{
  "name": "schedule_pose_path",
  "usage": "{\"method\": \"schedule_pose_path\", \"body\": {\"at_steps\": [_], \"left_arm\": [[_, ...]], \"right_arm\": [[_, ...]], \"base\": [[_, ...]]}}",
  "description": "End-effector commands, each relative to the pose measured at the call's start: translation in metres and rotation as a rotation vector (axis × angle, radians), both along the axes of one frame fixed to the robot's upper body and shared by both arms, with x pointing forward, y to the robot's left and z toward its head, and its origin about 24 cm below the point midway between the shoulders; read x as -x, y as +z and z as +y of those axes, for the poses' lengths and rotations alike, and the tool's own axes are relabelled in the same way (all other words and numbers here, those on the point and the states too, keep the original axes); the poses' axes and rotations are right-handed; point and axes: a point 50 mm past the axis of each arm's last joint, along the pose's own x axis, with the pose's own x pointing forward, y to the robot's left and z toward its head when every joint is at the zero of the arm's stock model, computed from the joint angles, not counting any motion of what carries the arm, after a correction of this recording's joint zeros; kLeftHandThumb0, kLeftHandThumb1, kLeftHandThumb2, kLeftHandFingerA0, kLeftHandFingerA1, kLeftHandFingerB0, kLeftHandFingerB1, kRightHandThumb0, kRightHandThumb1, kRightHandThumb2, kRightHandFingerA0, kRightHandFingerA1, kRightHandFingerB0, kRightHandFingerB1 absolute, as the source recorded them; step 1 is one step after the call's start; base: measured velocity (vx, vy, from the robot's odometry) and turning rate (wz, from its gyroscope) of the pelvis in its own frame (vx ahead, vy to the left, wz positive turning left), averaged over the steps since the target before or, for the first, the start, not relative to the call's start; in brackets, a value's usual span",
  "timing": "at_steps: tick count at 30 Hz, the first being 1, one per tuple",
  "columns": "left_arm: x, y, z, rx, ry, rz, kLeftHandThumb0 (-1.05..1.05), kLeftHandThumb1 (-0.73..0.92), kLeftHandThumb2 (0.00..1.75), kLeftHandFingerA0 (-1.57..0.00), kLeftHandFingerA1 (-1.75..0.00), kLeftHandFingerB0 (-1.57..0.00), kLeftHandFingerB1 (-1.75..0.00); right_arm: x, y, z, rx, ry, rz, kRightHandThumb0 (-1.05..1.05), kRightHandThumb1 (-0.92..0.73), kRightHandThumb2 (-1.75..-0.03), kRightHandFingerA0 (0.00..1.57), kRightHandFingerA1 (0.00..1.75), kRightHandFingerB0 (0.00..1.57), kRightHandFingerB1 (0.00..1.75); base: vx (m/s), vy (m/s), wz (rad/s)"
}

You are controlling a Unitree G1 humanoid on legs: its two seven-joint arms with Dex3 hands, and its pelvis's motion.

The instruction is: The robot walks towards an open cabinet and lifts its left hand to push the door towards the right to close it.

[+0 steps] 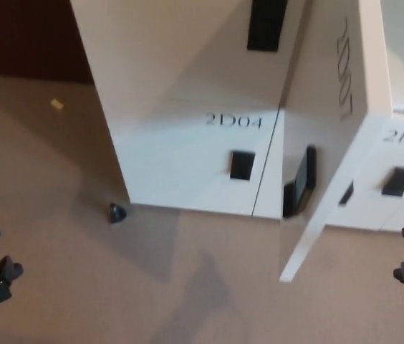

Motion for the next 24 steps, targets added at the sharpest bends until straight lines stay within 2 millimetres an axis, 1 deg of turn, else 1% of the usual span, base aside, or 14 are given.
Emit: {"method": "schedule_pose_path", "body": {"at_steps": [1,3,4,7,8,10,12,15,19,22,23,24], "left_arm": [[0.0061,-0.0011,0.0050,-0.033,0.004,0.010,-0.23,0.17,1.35,-0.39,-1.15,-0.30,-0.79],[0.0066,-0.0015,0.0049,-0.030,0.005,0.009,-0.23,0.17,1.35,-0.39,-1.15,-0.30,-0.79],[0.0070,-0.0016,0.0050,-0.030,0.005,0.010,-0.19,0.17,1.37,-0.39,-1.11,-0.30,-0.76],[0.0079,-0.0020,0.0052,-0.032,0.003,0.009,-0.20,0.20,1.36,-0.40,-1.12,-0.29,-0.75],[0.0080,-0.0021,0.0051,-0.033,0.003,0.009,-0.20,0.20,1.36,-0.40,-1.12,-0.29,-0.75],[0.0081,-0.0020,0.0051,-0.036,-0.005,0.008,-0.23,0.19,1.35,-0.39,-1.11,-0.28,-0.76],[0.0087,-0.0023,0.0049,-0.038,-0.008,0.008,-0.21,0.19,1.36,-0.40,-1.12,-0.28,-0.76],[0.0095,-0.0028,0.0049,-0.041,-0.009,0.011,-0.21,0.19,1.37,-0.41,-1.11,-0.29,-0.76],[0.0084,-0.0020,0.0052,-0.036,-0.002,0.006,-0.25,0.23,1.31,-0.40,-1.13,-0.30,-0.76],[0.0078,-0.0015,0.0055,-0.035,0.001,0.002,-0.24,0.21,1.33,-0.40,-1.12,-0.29,-0.76],[0.0076,-0.0014,0.0056,-0.036,0.002,0.003,-0.23,0.19,1.33,-0.41,-1.11,-0.30,-0.75],[0.0074,-0.0013,0.0056,-0.037,0.004,0.004,-0.23,0.19,1.33,-0.41,-1.11,-0.30,-0.75]], "right_arm": [[0.0022,-0.0001,-0.0066,0.040,0.000,0.004,-0.05,-0.75,-0.61,0.71,0.59,0.51,0.55],[0.0024,-0.0002,-0.0067,0.040,0.000,0.005,-0.05,-0.75,-0.61,0.71,0.59,0.51,0.55],[0.0019,-0.0002,-0.0065,0.043,0.002,0.007,-0.06,-0.75,-0.61,0.71,0.58,0.49,0.54],[0.0013,-0.0001,-0.0064,0.046,0.005,0.008,-0.05,-0.75,-0.61,0.70,0.59,0.50,0.55],[0.0012,-0.0002,-0.0065,0.046,0.005,0.007,-0.05,-0.75,-0.61,0.70,0.59,0.50,0.55],[0.0010,-0.0004,-0.0064,0.045,-0.002,0.010,-0.05,-0.74,-0.61,0.71,0.58,0.50,0.54],[0.0009,-0.0003,-0.0064,0.046,-0.001,0.009,-0.05,-0.75,-0.61,0.70,0.59,0.50,0.54],[-0.0001,0.0010,-0.0063,0.055,0.013,0.006,-0.05,-0.74,-0.61,0.70,0.58,0.50,0.54],[-0.0027,0.0019,-0.0062,0.060,0.012,0.009,-0.05,-0.74,-0.61,0.70,0.57,0.49,0.53],[-0.0046,0.0027,-0.0053,0.062,0.011,0.013,-0.05,-0.75,-0.61,0.70,0.57,0.49,0.53],[-0.0051,0.0030,-0.0050,0.061,0.012,0.011,-0.03,-0.76,-0.61,0.70,0.57,0.49,0.53],[-0.0054,0.0031,-0.0048,0.060,0.013,0.009,-0.03,-0.76,-0.61,0.70,0.57,0.49,0.53]], "base": [[0.42,-0.106,0.07],[0.29,-0.099,0.12],[0.18,-0.162,0.21],[0.18,-0.171,0.24],[0.17,-0.182,-1.19],[0.17,-0.235,0.10],[0.11,-0.593,0.11],[0.15,-0.273,-0.03],[0.10,-0.133,-0.04],[0.10,-0.107,-0.07],[0.09,-0.077,0.65],[0.11,-0.077,-0.44]]}}
